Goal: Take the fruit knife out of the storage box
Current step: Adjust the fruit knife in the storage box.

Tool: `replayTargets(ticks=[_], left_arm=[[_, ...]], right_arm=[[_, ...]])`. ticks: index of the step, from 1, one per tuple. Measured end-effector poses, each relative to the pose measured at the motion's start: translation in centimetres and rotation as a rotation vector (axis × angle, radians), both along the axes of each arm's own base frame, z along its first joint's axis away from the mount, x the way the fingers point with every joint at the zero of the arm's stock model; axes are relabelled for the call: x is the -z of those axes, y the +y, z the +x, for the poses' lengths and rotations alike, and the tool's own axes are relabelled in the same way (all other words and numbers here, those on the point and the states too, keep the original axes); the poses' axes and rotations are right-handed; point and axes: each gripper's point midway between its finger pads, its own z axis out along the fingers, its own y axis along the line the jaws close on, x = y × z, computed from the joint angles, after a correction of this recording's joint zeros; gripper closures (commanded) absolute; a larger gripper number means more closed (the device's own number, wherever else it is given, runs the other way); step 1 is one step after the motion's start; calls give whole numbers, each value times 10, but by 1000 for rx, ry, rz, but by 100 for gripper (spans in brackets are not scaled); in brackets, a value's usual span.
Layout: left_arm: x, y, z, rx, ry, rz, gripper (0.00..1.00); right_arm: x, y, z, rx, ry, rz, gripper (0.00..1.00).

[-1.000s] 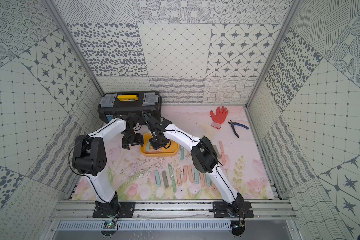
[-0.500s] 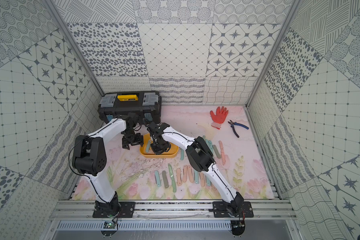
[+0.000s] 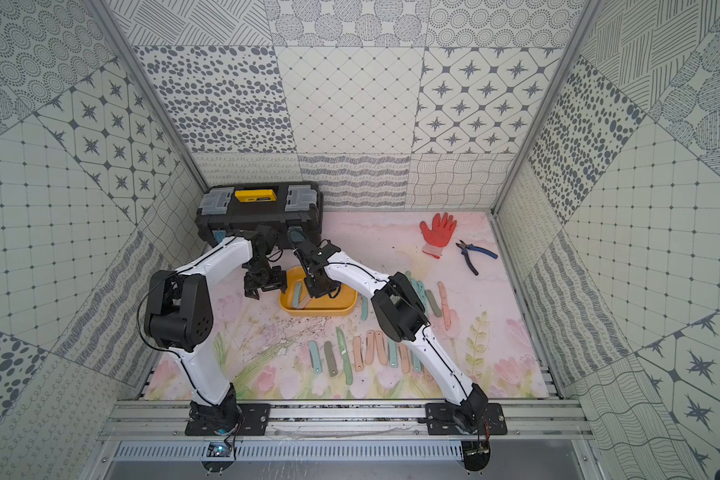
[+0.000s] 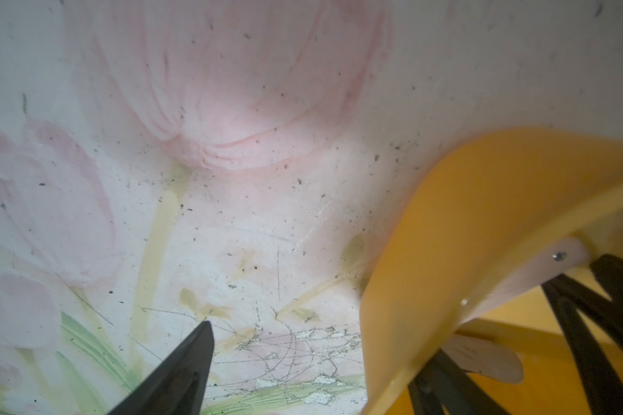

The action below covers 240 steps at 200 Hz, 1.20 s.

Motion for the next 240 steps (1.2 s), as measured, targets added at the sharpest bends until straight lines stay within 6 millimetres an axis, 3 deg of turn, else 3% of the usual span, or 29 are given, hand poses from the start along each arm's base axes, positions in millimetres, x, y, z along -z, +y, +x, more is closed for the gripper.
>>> replayTargets(ticks=[28,55,84,96,137,192,240], left_arm=[[0,0,0,0,0,0,20],[0,0,0,0,0,0,20],[0,0,0,0,0,0,20],[0,0,0,0,0,0,20],[0,0,0,0,0,0,19],[0,0,0,0,0,0,20],[0,3,-4,0,17,17,20]], right_arm=[[-2,-4,13,30,-63,-10,70],[-8,-13,7,30,-84,6,68],[-35,-3,-4,-31,-61,100,48],[-43,6,-7,-58,-46,143,45],[-43,21,-29,-115,60,222,50],[-39,65,-71,-263,235,391,60],[-31,83,-72,-290,281,437,62]])
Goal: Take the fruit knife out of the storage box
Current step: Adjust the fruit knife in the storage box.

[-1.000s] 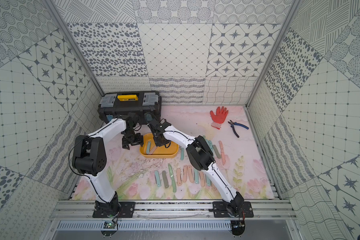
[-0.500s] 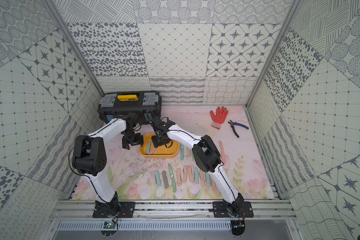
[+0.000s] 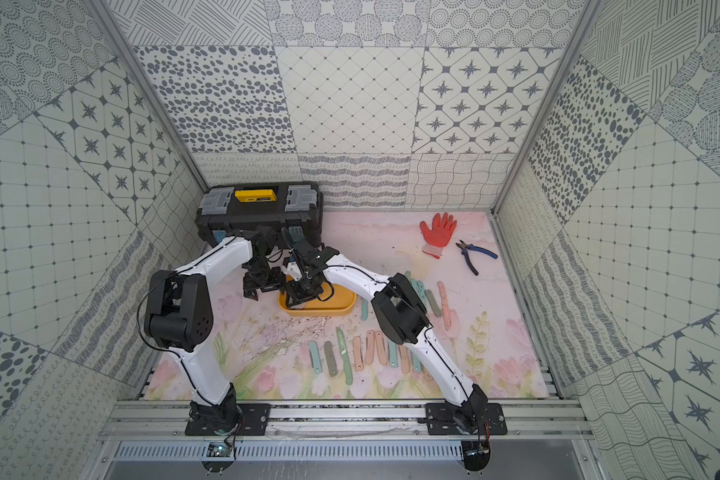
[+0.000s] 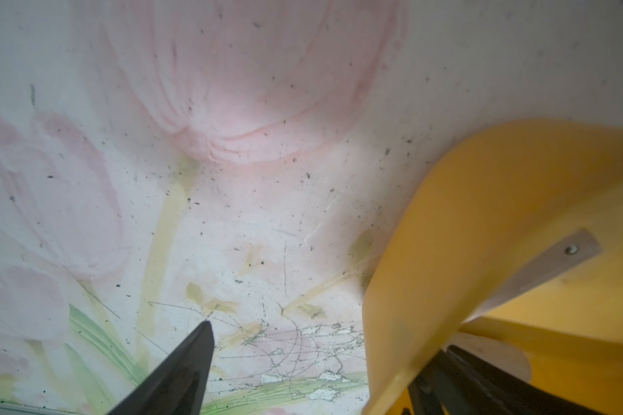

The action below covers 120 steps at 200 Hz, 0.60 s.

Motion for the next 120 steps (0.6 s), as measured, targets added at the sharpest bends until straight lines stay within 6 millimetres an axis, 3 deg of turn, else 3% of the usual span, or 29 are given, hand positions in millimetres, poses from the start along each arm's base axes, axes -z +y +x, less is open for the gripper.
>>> replayTargets(ticks=[36,77,120], left_arm=[[0,0,-1,0,2,2,19],[0,0,-1,0,2,2,20],[0,0,0,0,2,2,20]], right_arm=[[20,-10,7,53,10,-76,64],[21,-22,22,124,-53,-146,64],[32,-71,46,273,-162,-342,62]])
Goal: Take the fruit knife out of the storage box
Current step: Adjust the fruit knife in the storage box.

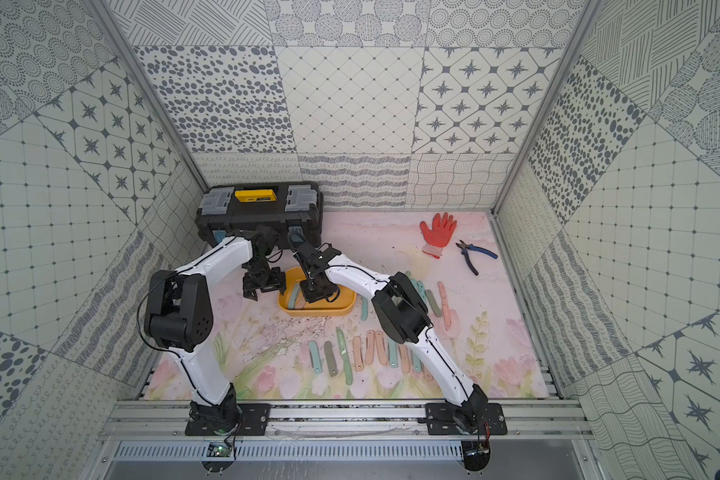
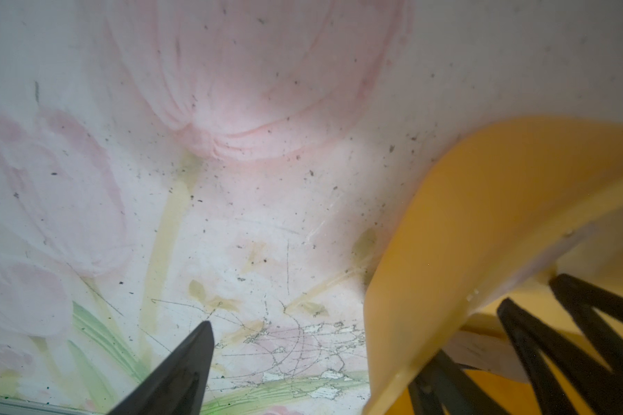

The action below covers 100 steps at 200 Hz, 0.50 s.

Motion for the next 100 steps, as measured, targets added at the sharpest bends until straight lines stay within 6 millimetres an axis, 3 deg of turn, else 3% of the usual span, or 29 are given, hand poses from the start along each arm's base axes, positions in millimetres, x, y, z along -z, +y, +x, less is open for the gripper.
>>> replayTargets(ticks=[25,55,78,100], left_arm=[[0,0,0,0,0,0,19],[0,0,0,0,0,0,19],[0,0,0,0,-1,1,19],[0,0,0,0,-2,1,20]], right_arm=[[2,-32,12,78,-40,-84,62],[-5,-49,16,97,-70,-76,56],[-24,-51,16,88,-106,-46,41],[-48,-38,17,68,-130,20,38]])
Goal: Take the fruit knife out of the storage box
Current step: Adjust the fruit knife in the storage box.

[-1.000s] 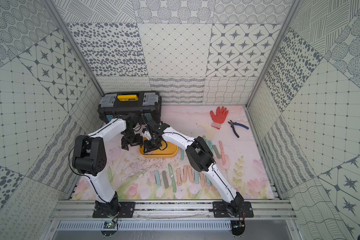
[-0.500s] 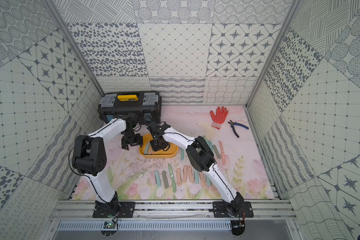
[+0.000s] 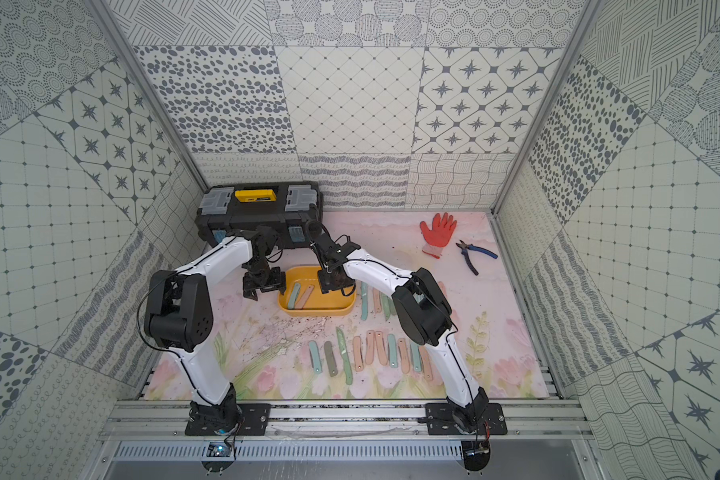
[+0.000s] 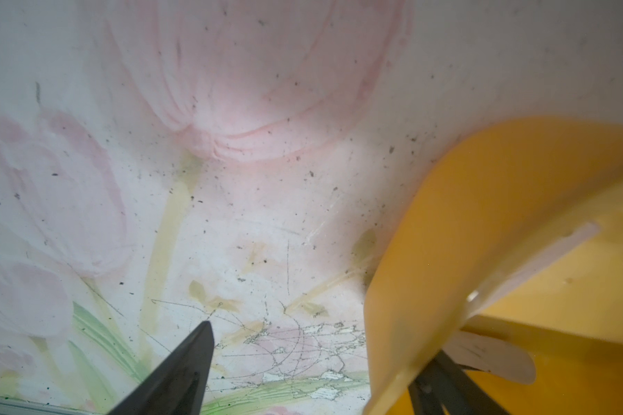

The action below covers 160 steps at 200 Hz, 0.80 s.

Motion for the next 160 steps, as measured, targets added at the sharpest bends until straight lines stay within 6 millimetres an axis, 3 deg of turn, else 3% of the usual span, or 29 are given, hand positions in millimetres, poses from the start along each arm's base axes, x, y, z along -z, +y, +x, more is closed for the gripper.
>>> replayTargets(ticks=[37,63,107,160], left_arm=[[0,0,0,0,-1,0,20],[0,0,0,0,-1,1,20],[0,0,0,0,-1,1,20],[0,0,0,0,-1,1,20]], right_arm=[[-23,37,0,-34,-8,85,42],[-6,61,-4,-22,23,93,42],[44,61,-20,28,96,8,33],[46,63,-9,71,60,-9,33]])
